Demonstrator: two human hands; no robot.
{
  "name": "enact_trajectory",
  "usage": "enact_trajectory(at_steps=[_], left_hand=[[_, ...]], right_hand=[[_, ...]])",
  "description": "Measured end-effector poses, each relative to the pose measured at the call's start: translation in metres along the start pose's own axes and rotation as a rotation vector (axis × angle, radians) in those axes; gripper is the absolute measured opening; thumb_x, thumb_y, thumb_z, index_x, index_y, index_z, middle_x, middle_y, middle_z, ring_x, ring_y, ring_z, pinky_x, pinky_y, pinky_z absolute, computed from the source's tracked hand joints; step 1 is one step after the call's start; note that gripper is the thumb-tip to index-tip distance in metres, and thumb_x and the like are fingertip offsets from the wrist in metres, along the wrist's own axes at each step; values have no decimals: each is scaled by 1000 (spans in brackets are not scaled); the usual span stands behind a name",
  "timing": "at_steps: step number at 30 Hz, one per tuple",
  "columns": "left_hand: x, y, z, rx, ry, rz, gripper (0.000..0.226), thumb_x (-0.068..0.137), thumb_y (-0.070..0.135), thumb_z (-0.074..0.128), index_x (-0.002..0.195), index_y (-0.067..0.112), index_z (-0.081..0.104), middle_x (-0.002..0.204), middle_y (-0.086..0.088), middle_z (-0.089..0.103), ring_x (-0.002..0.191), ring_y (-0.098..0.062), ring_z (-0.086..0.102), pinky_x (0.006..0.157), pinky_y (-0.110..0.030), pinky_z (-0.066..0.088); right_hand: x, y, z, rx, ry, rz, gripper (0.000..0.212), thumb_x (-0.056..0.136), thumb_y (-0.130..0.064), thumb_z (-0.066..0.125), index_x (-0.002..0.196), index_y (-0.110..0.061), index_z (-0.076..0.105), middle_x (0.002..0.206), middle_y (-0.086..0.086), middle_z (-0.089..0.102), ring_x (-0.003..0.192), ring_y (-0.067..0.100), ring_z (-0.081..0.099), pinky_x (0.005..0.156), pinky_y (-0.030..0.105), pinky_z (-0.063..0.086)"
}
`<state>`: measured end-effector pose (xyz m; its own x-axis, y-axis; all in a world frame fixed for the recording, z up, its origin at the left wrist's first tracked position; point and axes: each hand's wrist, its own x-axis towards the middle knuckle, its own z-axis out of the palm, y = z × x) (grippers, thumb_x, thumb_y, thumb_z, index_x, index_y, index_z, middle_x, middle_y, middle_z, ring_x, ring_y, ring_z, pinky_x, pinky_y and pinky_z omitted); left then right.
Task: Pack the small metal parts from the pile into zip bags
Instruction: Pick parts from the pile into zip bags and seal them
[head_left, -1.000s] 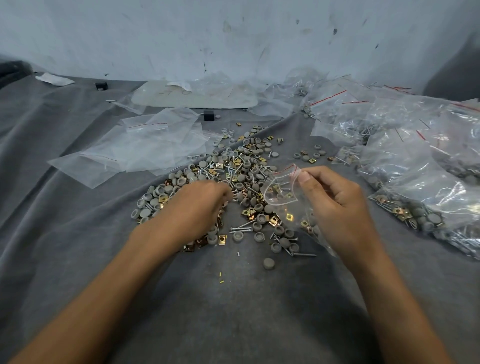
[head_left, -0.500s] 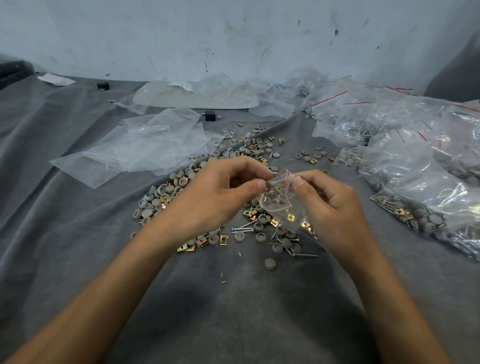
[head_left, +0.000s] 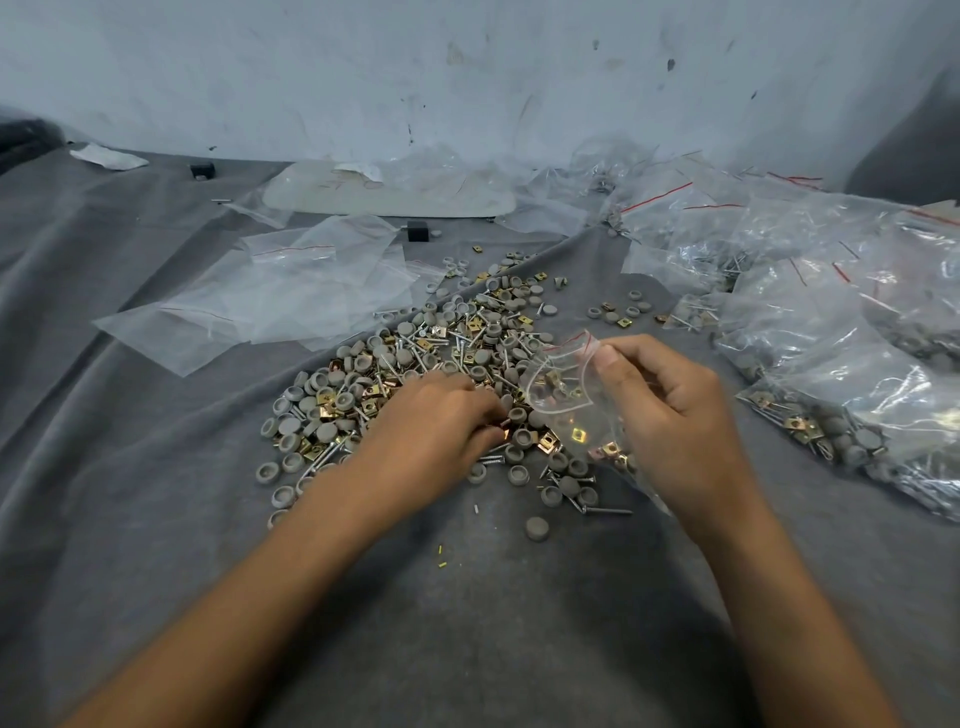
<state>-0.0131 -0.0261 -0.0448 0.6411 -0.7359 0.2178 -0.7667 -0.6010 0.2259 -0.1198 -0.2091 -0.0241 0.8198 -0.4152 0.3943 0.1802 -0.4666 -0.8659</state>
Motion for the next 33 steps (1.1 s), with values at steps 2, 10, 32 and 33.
enact_trajectory(at_steps=[2, 10, 32, 33], left_hand=[[1, 0, 1, 29, 21, 6, 28, 98, 44, 57, 118, 27, 68, 100, 4, 62, 103, -20, 56, 89, -33, 39], [2, -8, -7, -87, 54, -90, 21, 104, 35, 44, 96, 24, 60, 94, 7, 60, 92, -18, 54, 81, -37, 43], [1, 12, -25, -645, 214, -143, 10, 101, 35, 57, 109, 33, 63, 82, 13, 71, 69, 0, 61, 59, -20, 43], [1, 10, -21, -511, 212, -165, 8, 101, 36, 57, 104, 33, 64, 80, 14, 69, 70, 1, 60, 61, -21, 43]], right_hand=[[0, 0, 0, -3, -4, -1, 18, 103, -29, 60, 92, -24, 74, 80, 3, 69, 74, 25, 60, 66, 34, 48], [1, 2, -1, -6, -9, -4, 18, 103, -31, 59, 93, -25, 73, 82, 5, 69, 73, 26, 60, 66, 38, 49], [0, 1, -1, 0, -23, -2, 17, 102, -31, 60, 94, -27, 74, 84, 3, 72, 80, 30, 64, 68, 41, 51], [0, 1, -1, 0, -19, -4, 18, 102, -31, 59, 93, -26, 74, 83, 5, 71, 80, 32, 63, 68, 41, 51]])
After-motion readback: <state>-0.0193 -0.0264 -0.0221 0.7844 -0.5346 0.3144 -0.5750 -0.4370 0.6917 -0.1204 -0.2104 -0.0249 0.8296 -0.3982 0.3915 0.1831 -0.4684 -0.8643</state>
